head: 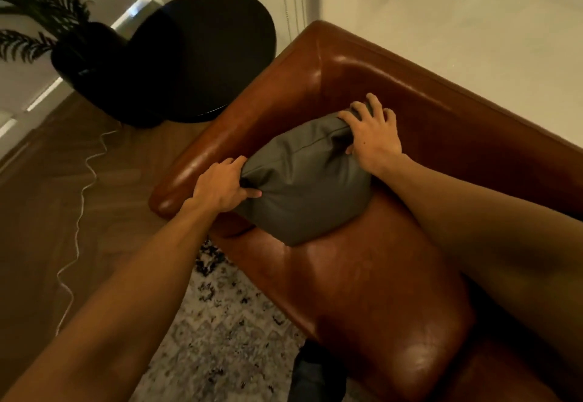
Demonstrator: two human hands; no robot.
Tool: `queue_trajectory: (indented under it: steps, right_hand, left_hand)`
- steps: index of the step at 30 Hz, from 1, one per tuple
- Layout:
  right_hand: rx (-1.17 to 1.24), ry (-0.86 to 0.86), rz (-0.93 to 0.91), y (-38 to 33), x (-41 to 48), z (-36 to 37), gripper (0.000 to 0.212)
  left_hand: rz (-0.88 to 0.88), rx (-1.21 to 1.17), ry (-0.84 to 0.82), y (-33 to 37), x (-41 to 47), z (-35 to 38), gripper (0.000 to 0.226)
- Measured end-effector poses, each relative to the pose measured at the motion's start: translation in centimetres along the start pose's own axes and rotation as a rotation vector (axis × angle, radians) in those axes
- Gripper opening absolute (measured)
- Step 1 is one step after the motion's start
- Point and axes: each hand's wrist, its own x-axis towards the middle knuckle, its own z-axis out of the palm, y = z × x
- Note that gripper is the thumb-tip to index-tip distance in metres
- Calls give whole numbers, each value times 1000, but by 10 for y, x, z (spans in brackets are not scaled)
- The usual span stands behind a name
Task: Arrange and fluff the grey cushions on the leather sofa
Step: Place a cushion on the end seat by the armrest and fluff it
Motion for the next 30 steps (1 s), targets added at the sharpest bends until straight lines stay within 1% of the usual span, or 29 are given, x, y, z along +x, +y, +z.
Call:
queue_trajectory:
  steps: [4,5,7,10,13,14,15,17,18,19,21,22,23,24,25,27,29,30]
  right_hand:
    - [-14,-8,-103,-43,27,-1,76]
    - [-14,-18,-127,-50,32,0,77]
    - [-13,-57,-168,-61,36,1,80]
    - [8,-96,-236,-77,31,6,86]
    - [55,-92,-285,-93,23,17,88]
    - [97,-92,-294,-94,21,18,89]
    - [179,-102,-292,-92,21,19,89]
    - [451,-128,-238,-84,23,13,85]
    - [598,-126,-176,-80,25,9,82]
    - [739,-117,-77,-77,28,5,80]
    - [964,-155,194,-73,32,-1,75]
    - [1020,-204,314,-72,35,0,75]
    - [1033,-255,382,-73,37,1,75]
    - [1016,-285,401,-74,38,2,71]
    - [988,-276,395,-75,40,4,64]
    - [968,-210,388,-80,43,6,56]
    - [1035,-189,408,-86,40,6,58]
    - [1067,-195,419,-88,38,9,58]
  left_hand:
    - [-71,-105,2,-29,-25,10,62]
    - [-92,-127,-1,-34,-30,13,59]
    - [-130,-162,-9,-45,-39,16,61]
    - [-185,-205,-7,-68,-53,23,74]
    - [-248,-247,-64,-90,-68,35,108]
    - [-256,-280,-72,-96,-72,37,115]
    - [-268,-357,-70,-102,-75,37,114]
    - [-324,-652,-52,-111,-82,30,96]
    - [-379,-818,-49,-116,-87,27,85]
    - [-438,-949,-50,-122,-91,24,74]
    - [-533,-1104,-56,-131,-100,26,51]
    - [-563,-1149,-46,-133,-103,30,42]
    - [-592,-1179,-19,-134,-106,34,35]
    - [-613,-1188,23,-132,-110,37,29]
    - [-634,-1186,79,-132,-113,40,24]
    - [-677,-1241,215,-133,-118,49,12]
    - [-735,-1376,343,-134,-123,58,5]
    - [-766,-1402,380,-133,-125,64,6]
